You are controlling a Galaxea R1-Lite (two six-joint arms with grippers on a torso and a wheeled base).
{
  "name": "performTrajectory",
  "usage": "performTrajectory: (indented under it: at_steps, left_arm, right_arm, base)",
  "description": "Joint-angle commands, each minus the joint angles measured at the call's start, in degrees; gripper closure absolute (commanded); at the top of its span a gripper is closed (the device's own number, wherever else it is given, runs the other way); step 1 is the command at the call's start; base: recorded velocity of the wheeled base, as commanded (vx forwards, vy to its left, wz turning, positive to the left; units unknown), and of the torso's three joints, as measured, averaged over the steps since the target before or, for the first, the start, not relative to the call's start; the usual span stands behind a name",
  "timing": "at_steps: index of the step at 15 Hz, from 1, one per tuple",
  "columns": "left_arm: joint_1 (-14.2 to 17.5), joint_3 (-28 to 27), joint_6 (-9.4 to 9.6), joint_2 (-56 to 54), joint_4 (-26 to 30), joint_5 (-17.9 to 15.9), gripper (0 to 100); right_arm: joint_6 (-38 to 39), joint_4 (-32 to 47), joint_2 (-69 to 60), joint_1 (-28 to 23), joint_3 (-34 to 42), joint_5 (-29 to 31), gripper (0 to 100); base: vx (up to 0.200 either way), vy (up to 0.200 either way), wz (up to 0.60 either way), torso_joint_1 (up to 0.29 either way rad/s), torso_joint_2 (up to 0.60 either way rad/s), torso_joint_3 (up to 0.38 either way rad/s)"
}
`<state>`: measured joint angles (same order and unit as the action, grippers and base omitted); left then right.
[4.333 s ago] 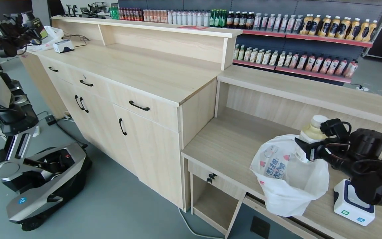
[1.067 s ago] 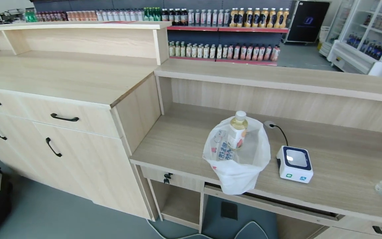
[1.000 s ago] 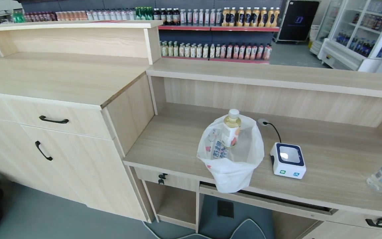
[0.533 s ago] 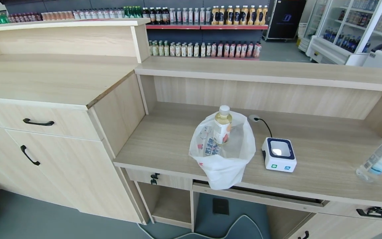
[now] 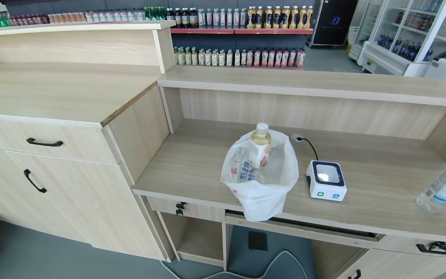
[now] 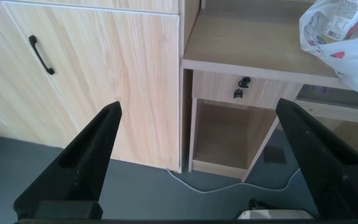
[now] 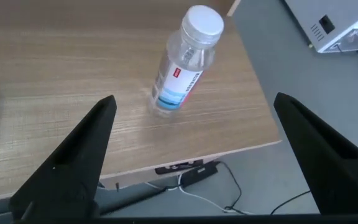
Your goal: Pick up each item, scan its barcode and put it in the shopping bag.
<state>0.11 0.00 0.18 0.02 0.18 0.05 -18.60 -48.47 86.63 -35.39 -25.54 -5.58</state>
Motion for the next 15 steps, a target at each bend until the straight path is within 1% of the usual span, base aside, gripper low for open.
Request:
performTrajectory:
  at_steps: [1, 2, 3, 4, 6, 7, 8, 9, 10, 11, 15]
  left_arm:
    - [-0.02, 0.0, -0.01, -0.02, -0.01, 0.04, 0]
    - [-0.02, 0.0, -0.01, -0.02, -0.01, 0.04, 0]
    - [0.07, 0.0, -0.01, -0.02, -0.01, 0.04, 0]
    - [0.07, 0.0, -0.01, -0.02, -0.01, 0.04, 0]
    - [-0.02, 0.0, -0.01, -0.02, -0.01, -0.05, 0]
    - [-0.02, 0.0, -0.01, -0.02, -0.01, 0.04, 0]
    - [-0.02, 0.0, -0.01, -0.02, -0.01, 0.04, 0]
    - [-0.02, 0.0, -0.01, -0.02, -0.01, 0.04, 0]
    - [-0.02, 0.0, -0.01, -0.02, -0.01, 0.04, 0]
    - [-0.02, 0.0, -0.01, -0.02, -0.01, 0.04, 0]
    - [-0.02, 0.0, -0.01, -0.02, -0.01, 0.04, 0]
  right_arm:
    - [-2.67, -0.4, -3.75, -1.35, 0.4, -0.22, 0]
    - [-3.55, -0.49, -4.54, -3.19, 0.31, -1.27, 0]
    - [-3.63, -0.66, -4.71, -3.9, 0.31, -1.89, 0]
    - [-3.02, -1.28, -4.27, -5.3, -0.3, -3.73, 0]
    - [0.15, -1.72, -1.37, -10.14, -0.92, -11.99, 0]
    - [0.23, -2.16, -0.23, -10.84, -0.56, -12.26, 0]
    - [0.94, -4.97, 3.11, -11.1, 0.4, -12.7, 0]
    - [1.46, -7.87, 7.15, -11.1, 0.05, -14.37, 0]
    - [1.64, -10.5, 10.67, -11.19, -0.92, -16.92, 0]
    - [1.29, -12.79, 13.74, -11.19, -2.06, -17.71, 0]
    - [0.41, -17.62, 22.36, -10.84, -5.93, -17.88, 0]
  base:
    - [0.0, 0.0, -0.6, -0.002, -0.01, -0.002]
    - [0.0, 0.0, -0.6, -0.002, 0.0, 0.002]
    - [0.0, 0.0, -0.6, -0.002, -0.01, -0.002]
    - [0.0, 0.0, 0.0, 0.0, 0.0, 0.0]
    - [0.0, 0.0, 0.0, 0.0, 0.0, 0.0]
    - [0.0, 0.0, 0.0, 0.0, 0.0, 0.0]
    - [0.0, 0.0, 0.0, 0.0, 0.0, 0.0]
    - [0.0, 0.0, 0.0, 0.0, 0.0, 0.0]
    - [0.0, 0.0, 0.0, 0.0, 0.0, 0.0]
    - [0.0, 0.0, 0.0, 0.0, 0.0, 0.0]
    - [0.0, 0.0, 0.0, 0.0, 0.0, 0.0]
